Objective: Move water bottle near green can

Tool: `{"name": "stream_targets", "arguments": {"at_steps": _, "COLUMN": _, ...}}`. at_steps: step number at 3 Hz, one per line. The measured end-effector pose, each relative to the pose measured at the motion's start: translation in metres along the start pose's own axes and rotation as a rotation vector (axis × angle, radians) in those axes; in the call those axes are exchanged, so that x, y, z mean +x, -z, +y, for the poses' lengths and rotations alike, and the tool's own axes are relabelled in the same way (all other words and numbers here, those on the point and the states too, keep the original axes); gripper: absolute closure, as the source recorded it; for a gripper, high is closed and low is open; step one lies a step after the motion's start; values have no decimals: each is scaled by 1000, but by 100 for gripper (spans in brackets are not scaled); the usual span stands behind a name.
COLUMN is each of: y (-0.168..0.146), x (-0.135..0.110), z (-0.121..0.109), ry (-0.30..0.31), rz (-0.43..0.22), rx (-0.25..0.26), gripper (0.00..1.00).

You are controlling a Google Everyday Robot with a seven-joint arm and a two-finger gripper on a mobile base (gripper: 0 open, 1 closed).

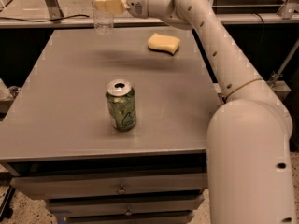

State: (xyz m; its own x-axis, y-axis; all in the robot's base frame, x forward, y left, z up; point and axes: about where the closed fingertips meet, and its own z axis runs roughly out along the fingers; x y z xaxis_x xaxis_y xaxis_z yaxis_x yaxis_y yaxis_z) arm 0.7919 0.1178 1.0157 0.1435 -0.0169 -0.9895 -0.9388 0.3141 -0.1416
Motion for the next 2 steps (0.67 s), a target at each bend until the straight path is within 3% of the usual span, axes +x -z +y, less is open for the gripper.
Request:
{"name": "stream_targets", "arguments": {"at_steps": 1, "y": 33, "x": -26, "z": 27, "ry": -12, "rz": -28, "rx": 17, "gripper": 100}}
{"name": "stream_targets", "arguments": {"at_steps": 2, "y": 68, "x": -31, "z": 65, "ry": -39, "rz": 1, "rx": 17, "gripper": 100}}
